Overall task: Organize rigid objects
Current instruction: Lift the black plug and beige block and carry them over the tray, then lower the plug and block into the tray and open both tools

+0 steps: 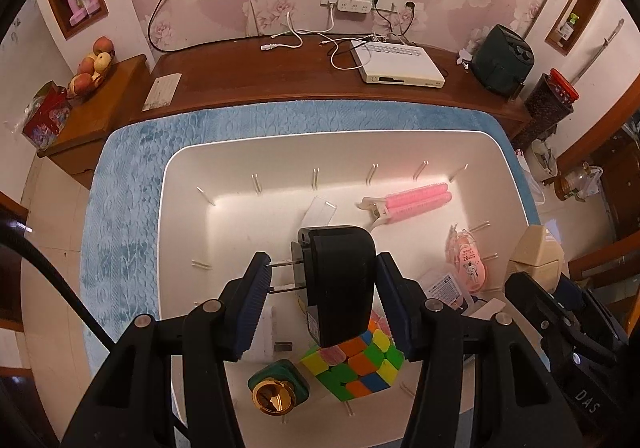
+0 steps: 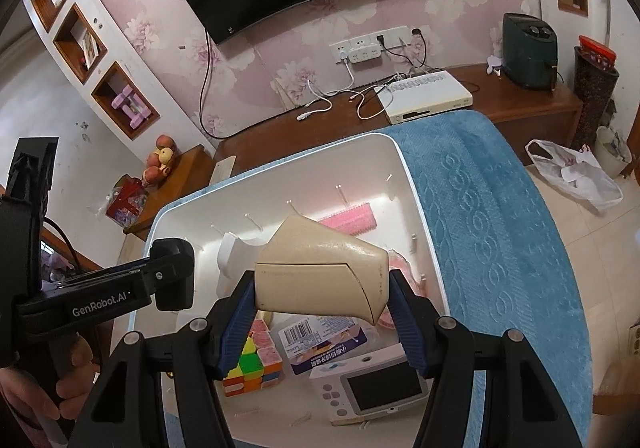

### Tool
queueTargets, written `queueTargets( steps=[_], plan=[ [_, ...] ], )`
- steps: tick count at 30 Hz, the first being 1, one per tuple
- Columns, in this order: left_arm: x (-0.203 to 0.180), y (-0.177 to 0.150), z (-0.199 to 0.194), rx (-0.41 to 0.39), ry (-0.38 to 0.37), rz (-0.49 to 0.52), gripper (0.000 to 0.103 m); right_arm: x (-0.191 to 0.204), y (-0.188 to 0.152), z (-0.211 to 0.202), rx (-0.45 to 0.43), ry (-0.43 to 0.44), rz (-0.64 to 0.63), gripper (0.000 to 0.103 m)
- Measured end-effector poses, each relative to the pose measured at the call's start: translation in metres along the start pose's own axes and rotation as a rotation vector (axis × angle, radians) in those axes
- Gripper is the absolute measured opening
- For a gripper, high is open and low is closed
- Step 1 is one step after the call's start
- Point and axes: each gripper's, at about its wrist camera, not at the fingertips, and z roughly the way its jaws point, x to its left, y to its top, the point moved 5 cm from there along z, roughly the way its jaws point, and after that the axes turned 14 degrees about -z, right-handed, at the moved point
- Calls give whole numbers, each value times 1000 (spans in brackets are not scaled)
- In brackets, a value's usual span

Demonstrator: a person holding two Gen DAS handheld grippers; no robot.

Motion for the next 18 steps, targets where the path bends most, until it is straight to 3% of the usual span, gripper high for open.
queueTargets(
  steps=[10,12,16,18],
  plan=[
    [1,-2,-5,-3,4,-20,57,1,0,-8,-18,6,-8,65],
    [1,-2,-9,-15,-2,-29,58,1,0,-11,-19,18,-8,74],
    [1,-2,-19,-39,4,-43,73,2,1,-21,-40,26,-8,78],
    [2,-4,-25,-50,7,-59,74,3,1,-25,-43,30,-12,79]
  ],
)
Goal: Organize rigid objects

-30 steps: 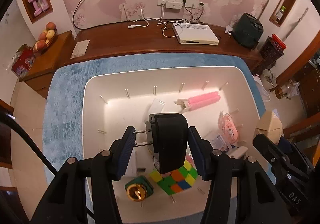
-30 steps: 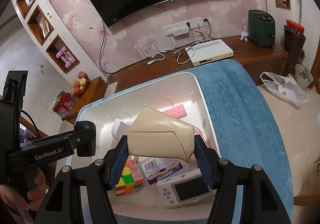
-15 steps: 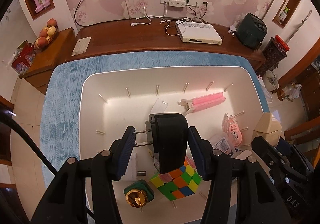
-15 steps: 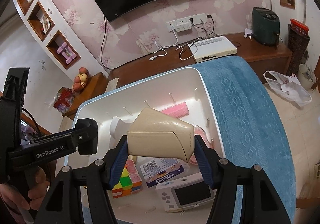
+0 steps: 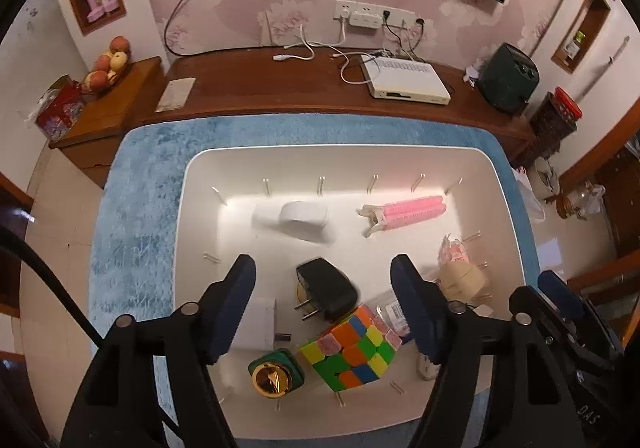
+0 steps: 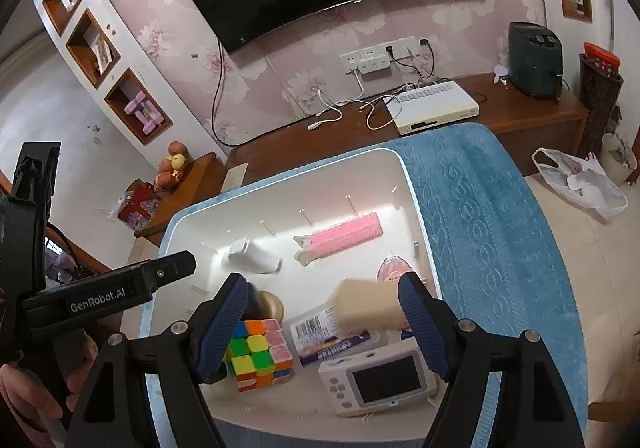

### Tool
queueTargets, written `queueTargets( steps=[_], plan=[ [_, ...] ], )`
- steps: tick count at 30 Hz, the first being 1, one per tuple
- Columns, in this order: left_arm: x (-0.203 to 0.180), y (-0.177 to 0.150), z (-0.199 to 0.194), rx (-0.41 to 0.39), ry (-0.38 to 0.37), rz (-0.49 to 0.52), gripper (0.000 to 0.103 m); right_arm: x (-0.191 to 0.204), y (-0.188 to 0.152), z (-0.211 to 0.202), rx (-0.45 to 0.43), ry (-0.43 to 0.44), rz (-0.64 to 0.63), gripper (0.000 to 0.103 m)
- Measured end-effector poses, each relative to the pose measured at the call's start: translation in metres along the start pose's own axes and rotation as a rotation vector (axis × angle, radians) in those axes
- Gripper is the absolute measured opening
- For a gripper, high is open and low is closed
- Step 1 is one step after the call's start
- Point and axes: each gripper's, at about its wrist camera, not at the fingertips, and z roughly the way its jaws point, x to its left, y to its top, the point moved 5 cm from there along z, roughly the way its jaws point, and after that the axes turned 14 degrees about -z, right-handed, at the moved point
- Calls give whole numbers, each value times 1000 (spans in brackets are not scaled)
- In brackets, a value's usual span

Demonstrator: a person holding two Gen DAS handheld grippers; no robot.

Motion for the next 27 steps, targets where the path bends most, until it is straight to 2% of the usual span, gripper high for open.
queueTargets(
  steps=[7,17,27],
  plan=[
    [3,-14,-17,-10,33,-18,82,2,-6,-21,-11,17,-7,81],
    [15,-61,-57,-28,77,-40,85,9,-35,-57,13,30,-21,82],
    [42,-124,-86,-28,125,-71,85,26,-96,-82,162,37,-74,84]
  ],
)
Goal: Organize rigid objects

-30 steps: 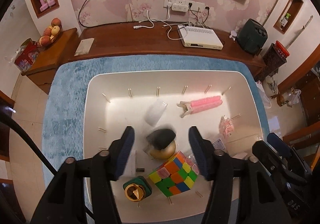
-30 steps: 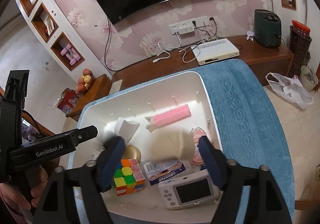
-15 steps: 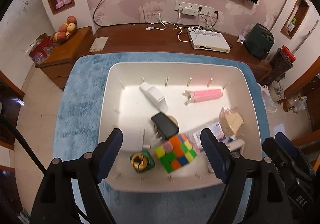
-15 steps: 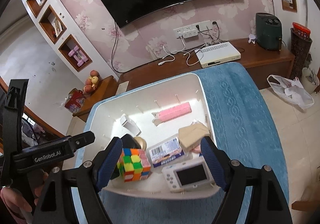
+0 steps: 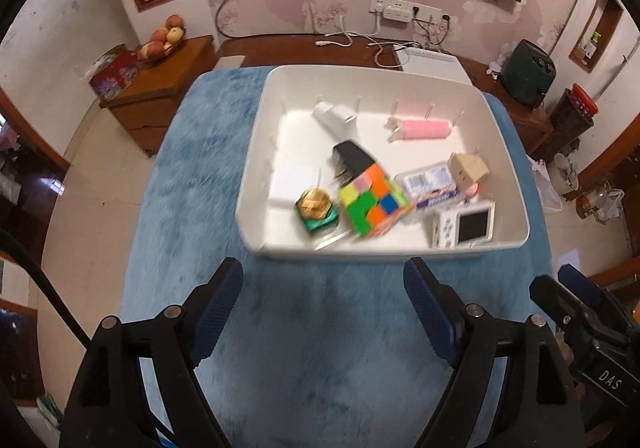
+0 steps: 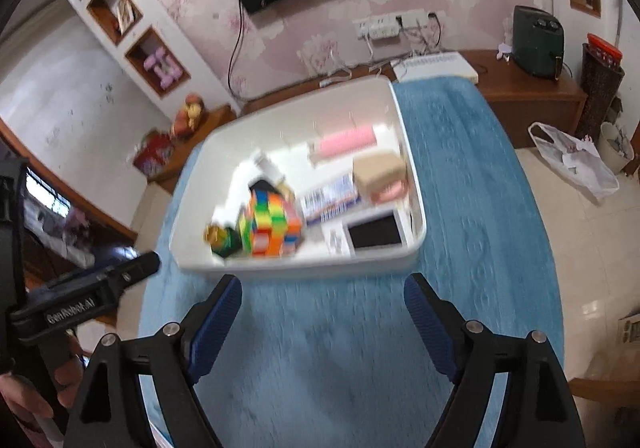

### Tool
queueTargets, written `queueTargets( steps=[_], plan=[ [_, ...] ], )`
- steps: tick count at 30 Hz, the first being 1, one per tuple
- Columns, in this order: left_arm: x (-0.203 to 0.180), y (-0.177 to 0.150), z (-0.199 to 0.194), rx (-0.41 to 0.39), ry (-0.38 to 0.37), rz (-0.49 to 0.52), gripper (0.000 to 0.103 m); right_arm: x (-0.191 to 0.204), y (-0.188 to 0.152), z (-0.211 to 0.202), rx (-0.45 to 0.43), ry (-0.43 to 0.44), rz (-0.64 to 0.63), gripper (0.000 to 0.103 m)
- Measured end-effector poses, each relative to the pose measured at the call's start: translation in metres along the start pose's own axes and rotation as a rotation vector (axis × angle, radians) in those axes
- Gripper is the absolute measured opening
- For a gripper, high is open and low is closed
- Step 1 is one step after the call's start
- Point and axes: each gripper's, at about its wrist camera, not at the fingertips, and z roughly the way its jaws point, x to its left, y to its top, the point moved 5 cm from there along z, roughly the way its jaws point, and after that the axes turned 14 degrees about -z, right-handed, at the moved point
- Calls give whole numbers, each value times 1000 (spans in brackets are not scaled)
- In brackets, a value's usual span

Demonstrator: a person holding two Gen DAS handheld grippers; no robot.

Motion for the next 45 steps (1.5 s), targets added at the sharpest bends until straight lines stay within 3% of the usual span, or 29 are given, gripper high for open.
queueTargets(
  steps=[4,8,11,16,20,29,33,45],
  plan=[
    [14,-19,-10,1,27,-11,85,10,-23,-4,77,16,-4,84],
    [29,-38,-22,28,8,-42,85,22,-38,-12,126,25,-5,88],
    [37,-51,-33,50,5,-50,85,30,-43,-22,140,20,2,103],
    [41,-63,-55,74,-54,-64,85,45,-38,-44,125,11,1,103],
    [37,-60,-81,40,-105,-52,85,59,-29,-69,90,-2,-21,103],
    [34,-37,-130,-155,-118,-7,85,82,-4,-135,-105,-116,-109,103],
    [34,-34,-137,-187,-140,-3,85,86,0,-152,-185,-148,-123,103],
    [30,-44,-144,-243,-125,2,85,94,-9,-159,-220,-141,-146,103]
  ],
)
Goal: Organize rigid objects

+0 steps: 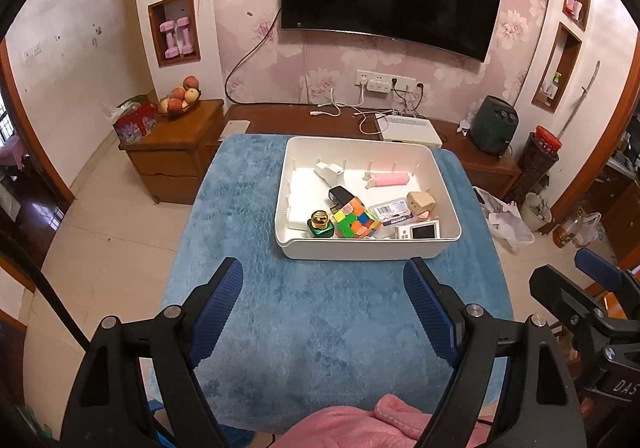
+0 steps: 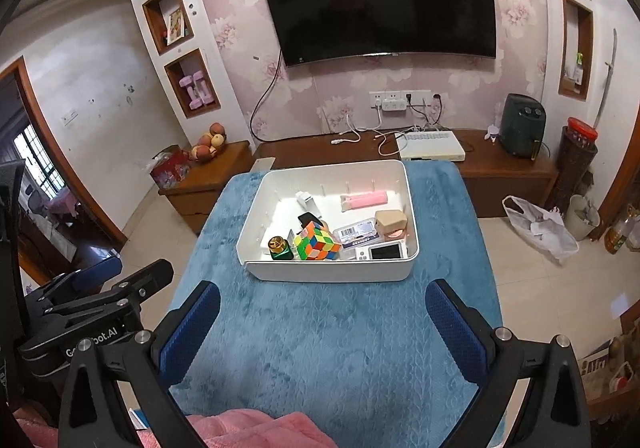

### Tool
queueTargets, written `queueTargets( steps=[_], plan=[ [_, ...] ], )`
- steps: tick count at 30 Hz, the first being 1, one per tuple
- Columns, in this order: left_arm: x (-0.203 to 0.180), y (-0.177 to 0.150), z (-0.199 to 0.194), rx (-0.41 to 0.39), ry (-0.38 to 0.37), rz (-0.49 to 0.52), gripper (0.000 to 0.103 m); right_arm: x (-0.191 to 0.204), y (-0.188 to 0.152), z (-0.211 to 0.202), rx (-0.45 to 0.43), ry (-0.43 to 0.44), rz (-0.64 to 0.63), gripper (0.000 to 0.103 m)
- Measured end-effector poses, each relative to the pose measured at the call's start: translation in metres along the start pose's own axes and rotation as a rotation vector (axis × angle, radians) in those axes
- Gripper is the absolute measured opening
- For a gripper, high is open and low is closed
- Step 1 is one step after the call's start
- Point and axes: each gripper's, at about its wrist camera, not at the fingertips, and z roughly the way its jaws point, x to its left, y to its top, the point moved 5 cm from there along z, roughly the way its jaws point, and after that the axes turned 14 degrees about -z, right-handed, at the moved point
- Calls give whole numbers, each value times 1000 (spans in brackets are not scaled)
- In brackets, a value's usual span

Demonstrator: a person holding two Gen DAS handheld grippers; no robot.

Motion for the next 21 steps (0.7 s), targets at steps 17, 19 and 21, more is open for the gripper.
queueTargets(
  steps=[17,19,21],
  plan=[
    [2,-5,-10,-33,53,17,85,4,-9,-9,-15,-6,20,103],
    [2,-5,-10,-36,51,19,85,4,-9,-9,-14,-6,19,103],
    [2,-5,-11,-41,54,23,85,4,-10,-10,-15,-8,20,103]
  ],
)
